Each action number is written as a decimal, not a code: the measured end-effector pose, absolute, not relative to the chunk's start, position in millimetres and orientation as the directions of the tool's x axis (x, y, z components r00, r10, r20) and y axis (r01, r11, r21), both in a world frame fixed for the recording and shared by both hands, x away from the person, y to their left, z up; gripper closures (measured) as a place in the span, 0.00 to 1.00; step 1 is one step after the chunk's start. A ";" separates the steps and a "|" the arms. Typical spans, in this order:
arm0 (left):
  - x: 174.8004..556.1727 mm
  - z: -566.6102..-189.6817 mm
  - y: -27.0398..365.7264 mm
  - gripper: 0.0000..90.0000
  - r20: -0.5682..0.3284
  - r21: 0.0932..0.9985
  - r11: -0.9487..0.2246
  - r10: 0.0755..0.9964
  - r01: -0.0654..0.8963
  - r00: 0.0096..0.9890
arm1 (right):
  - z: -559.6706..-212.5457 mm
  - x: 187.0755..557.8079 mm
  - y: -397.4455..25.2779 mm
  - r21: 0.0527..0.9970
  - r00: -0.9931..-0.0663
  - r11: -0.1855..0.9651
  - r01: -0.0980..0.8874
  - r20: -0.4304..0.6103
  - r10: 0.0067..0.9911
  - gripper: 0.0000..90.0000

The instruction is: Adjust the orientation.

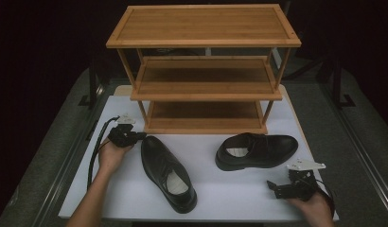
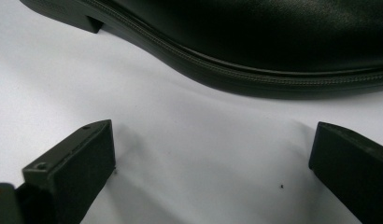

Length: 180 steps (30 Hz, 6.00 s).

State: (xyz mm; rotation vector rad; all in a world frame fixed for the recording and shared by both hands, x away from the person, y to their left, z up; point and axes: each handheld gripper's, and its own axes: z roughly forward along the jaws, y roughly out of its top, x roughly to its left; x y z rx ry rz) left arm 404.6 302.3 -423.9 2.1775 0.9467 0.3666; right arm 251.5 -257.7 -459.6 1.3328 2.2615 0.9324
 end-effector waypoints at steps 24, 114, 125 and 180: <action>294.1 -417.1 305.7 1.00 -0.061 0.704 -0.493 0.675 0.511 0.736 | -459.5 251.3 -257.7 0.693 -0.493 0.339 0.636 0.027 0.869 0.00; 313.8 -417.9 278.9 0.19 -0.021 0.662 -0.563 0.646 0.495 0.763 | -459.5 251.7 -257.5 0.691 -0.494 0.341 0.637 0.027 0.869 0.00; 288.1 -430.0 305.3 0.00 0.004 0.646 -0.554 0.691 0.525 0.723 | -459.5 251.4 -257.5 0.691 -0.492 0.338 0.639 0.029 0.870 0.00; 278.2 -451.4 320.9 0.00 0.012 0.684 -0.526 0.700 0.505 0.714 | -426.4 313.7 -311.3 0.738 -0.215 0.132 0.662 0.018 0.976 1.00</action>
